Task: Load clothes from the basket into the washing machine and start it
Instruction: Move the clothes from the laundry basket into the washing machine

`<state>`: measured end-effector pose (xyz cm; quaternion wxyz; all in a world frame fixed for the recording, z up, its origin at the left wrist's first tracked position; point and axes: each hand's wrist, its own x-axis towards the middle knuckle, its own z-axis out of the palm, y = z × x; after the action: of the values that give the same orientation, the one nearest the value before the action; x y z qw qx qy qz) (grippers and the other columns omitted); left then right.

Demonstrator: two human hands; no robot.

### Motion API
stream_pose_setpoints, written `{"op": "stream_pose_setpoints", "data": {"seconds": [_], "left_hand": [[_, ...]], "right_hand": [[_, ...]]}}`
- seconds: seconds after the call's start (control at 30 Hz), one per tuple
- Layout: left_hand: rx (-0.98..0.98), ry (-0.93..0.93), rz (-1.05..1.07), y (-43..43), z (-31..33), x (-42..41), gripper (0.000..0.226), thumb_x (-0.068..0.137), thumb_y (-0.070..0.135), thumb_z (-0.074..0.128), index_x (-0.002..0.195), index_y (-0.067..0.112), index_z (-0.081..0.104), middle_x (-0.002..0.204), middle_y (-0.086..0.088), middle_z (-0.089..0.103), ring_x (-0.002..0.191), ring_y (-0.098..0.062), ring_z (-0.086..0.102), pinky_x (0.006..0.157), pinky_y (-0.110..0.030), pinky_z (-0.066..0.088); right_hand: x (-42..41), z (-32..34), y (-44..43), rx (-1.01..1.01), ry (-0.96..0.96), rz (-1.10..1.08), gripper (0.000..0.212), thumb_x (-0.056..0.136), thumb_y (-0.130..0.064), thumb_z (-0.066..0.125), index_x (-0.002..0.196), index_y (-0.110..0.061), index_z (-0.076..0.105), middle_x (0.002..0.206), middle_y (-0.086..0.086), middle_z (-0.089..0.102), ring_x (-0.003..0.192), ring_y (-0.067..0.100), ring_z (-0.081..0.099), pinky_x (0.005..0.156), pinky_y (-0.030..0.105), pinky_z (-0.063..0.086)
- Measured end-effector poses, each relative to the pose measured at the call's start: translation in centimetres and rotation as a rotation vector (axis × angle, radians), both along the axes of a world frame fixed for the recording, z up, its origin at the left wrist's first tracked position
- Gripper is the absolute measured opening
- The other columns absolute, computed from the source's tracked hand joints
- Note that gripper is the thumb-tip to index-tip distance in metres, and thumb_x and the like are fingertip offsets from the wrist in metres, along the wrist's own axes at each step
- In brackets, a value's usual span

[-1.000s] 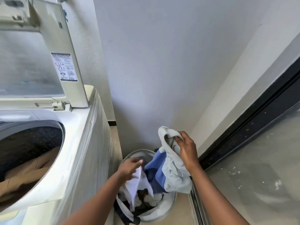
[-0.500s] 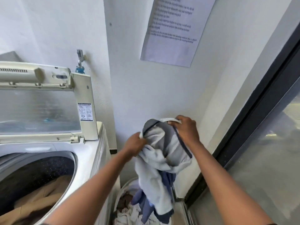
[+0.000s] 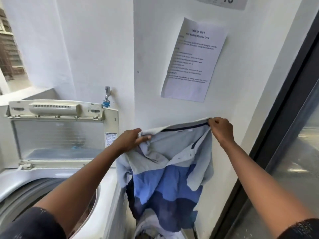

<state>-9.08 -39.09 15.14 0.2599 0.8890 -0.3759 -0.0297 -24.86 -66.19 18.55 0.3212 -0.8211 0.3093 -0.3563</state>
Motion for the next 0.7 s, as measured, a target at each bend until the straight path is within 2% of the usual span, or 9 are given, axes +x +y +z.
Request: {"op": "stream_pose_setpoints", "data": {"seconds": [0.1,0.17,0.23,0.27,0.33,0.4,0.43,0.53,0.7], "left_hand": [[0.238,-0.237,-0.101,1.1,3.1,-0.5,0.082,0.058,0.076,0.060,0.114,0.019,0.049,0.097,-0.013,0.067,0.095,-0.030,0.062,0.071,-0.032,0.037],[0.349,-0.409,-0.100,1.6,4.9,-0.3,0.062,0.071,0.057,0.069,0.120,0.023,0.050,0.106,-0.011,0.068,0.102,-0.029,0.061,0.073,-0.031,0.037],[0.349,-0.477,-0.080,2.6,6.1,0.6,0.032,0.081,0.038,0.063,0.107,0.020,0.060,0.104,-0.009,0.069,0.101,-0.028,0.062,0.071,-0.028,0.036],[0.293,-0.455,-0.062,3.1,6.3,1.3,0.021,0.083,0.033,0.060,0.095,0.016,0.064,0.099,-0.011,0.070,0.098,-0.029,0.063,0.069,-0.028,0.036],[0.139,-0.318,0.008,4.3,6.9,2.5,0.028,0.079,0.036,0.055,0.072,0.009,0.060,0.089,-0.019,0.069,0.090,-0.033,0.064,0.067,-0.031,0.039],[0.012,-0.191,0.098,5.1,7.4,3.3,0.045,0.070,0.048,0.045,0.067,0.004,0.056,0.089,-0.025,0.067,0.089,-0.035,0.063,0.066,-0.032,0.038],[-0.033,-0.132,0.141,5.4,7.6,3.3,0.057,0.067,0.054,0.041,0.073,0.000,0.059,0.093,-0.026,0.066,0.090,-0.035,0.062,0.067,-0.031,0.038],[-0.182,0.014,0.257,6.1,8.7,4.0,0.079,0.074,0.068,0.042,0.099,-0.003,0.064,0.110,-0.026,0.063,0.100,-0.036,0.059,0.076,-0.036,0.042],[-0.433,0.045,0.369,7.0,12.3,5.3,0.059,0.094,0.050,0.043,0.111,-0.003,0.060,0.119,-0.025,0.060,0.108,-0.038,0.056,0.088,-0.039,0.043]], "right_hand": [[0.0,0.6,0.5,0.378,-0.210,0.025,0.035,0.095,-0.029,0.033,0.067,-0.014,0.048,0.071,0.004,0.050,0.079,0.020,0.046,0.062,0.030,0.034],[-0.2,0.8,0.7,0.369,-0.153,0.104,0.036,0.097,-0.031,0.031,0.087,-0.012,0.060,0.095,0.008,0.060,0.090,0.020,0.050,0.080,0.033,0.042],[-0.4,1.3,0.9,0.212,0.007,0.284,0.038,0.096,-0.044,0.042,0.107,-0.013,0.061,0.110,0.004,0.061,0.102,0.018,0.053,0.098,0.037,0.040],[-0.5,1.8,0.9,0.151,0.093,0.417,0.048,0.087,-0.056,0.053,0.111,-0.014,0.058,0.112,0.001,0.062,0.104,0.017,0.054,0.100,0.037,0.040],[-0.4,3.5,1.1,0.081,0.282,0.635,0.083,0.059,-0.063,0.076,0.124,-0.018,0.049,0.119,-0.005,0.059,0.112,0.011,0.053,0.102,0.032,0.039],[0.4,5.1,1.7,0.026,0.429,0.738,0.114,0.042,-0.048,0.091,0.137,-0.020,0.034,0.132,-0.008,0.049,0.121,0.008,0.047,0.107,0.029,0.036],[0.9,5.8,2.3,0.007,0.447,0.755,0.116,0.041,-0.034,0.092,0.139,-0.021,0.031,0.133,-0.008,0.047,0.122,0.008,0.045,0.106,0.028,0.037],[3.7,7.4,5.6,-0.039,0.291,0.686,0.092,0.046,-0.008,0.074,0.129,-0.020,0.038,0.123,0.003,0.054,0.116,0.024,0.053,0.094,0.039,0.048],[8.2,10.3,13.9,-0.181,-0.110,0.373,0.038,0.064,-0.007,0.077,0.100,-0.003,0.066,0.093,0.011,0.067,0.090,0.023,0.061,0.076,0.030,0.045]]}}
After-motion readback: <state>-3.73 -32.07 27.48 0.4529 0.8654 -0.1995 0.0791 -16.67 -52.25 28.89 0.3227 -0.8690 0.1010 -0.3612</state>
